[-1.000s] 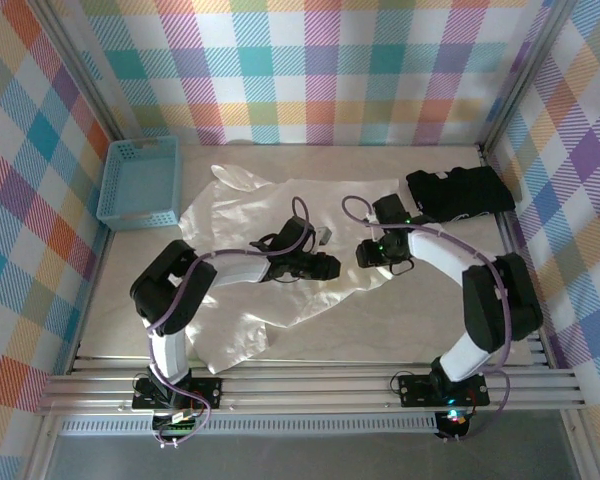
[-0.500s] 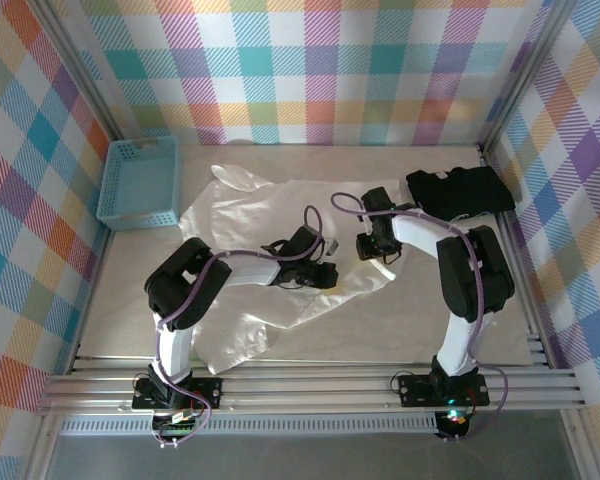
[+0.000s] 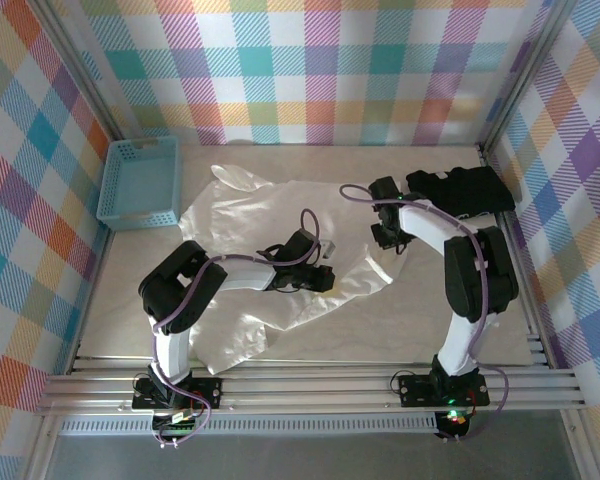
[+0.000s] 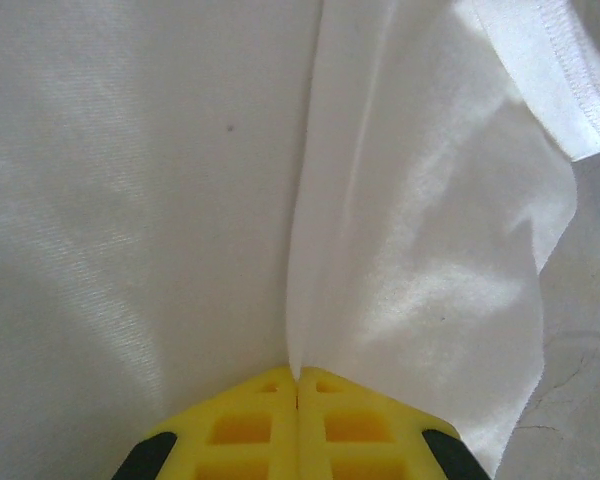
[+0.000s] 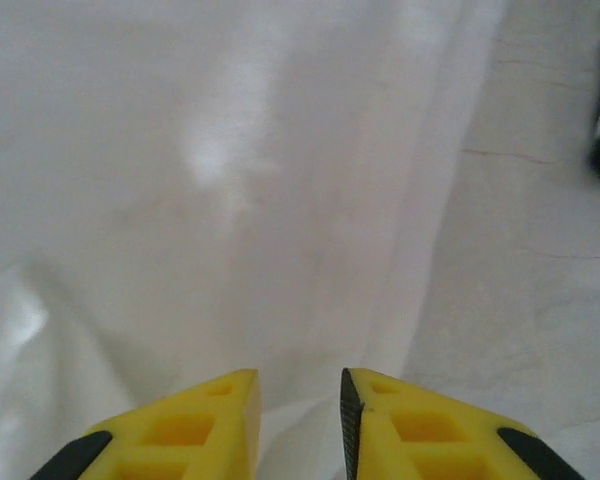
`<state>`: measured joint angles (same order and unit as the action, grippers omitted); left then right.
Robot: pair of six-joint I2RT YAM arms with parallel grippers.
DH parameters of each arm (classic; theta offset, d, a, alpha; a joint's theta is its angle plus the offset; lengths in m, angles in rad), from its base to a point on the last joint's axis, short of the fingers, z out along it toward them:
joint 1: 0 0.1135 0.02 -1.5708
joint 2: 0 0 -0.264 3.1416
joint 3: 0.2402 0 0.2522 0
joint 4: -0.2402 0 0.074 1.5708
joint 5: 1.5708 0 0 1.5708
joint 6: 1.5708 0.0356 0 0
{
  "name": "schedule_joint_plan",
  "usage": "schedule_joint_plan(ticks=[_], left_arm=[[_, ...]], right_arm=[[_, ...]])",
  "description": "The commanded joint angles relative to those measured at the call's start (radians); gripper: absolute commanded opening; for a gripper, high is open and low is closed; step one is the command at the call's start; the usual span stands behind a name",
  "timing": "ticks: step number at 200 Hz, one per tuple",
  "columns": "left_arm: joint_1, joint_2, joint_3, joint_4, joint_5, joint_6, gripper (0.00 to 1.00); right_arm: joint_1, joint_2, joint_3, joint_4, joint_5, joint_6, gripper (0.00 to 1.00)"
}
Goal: Fold the inside-out t-shirt
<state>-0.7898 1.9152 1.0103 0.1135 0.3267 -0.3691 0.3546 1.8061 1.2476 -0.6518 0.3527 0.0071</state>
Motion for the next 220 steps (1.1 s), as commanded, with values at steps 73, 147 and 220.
schedule_joint_plan(ticks=[73,147,220], left_arm=[[-0.007,-0.025,-0.028,-0.04,-0.015,0.014,0.0],[-0.007,-0.035,-0.05,-0.034,-0.019,0.021,0.0],[-0.007,-0.029,-0.048,-0.037,-0.017,0.03,0.0]], right_arm=[[0.094,-0.004,-0.108,0.013,-0.112,-0.001,0.6],[0.025,0.022,-0.054,0.013,0.058,-0.025,0.43],[0.018,0.022,-0.023,-0.003,0.06,-0.035,0.19]])
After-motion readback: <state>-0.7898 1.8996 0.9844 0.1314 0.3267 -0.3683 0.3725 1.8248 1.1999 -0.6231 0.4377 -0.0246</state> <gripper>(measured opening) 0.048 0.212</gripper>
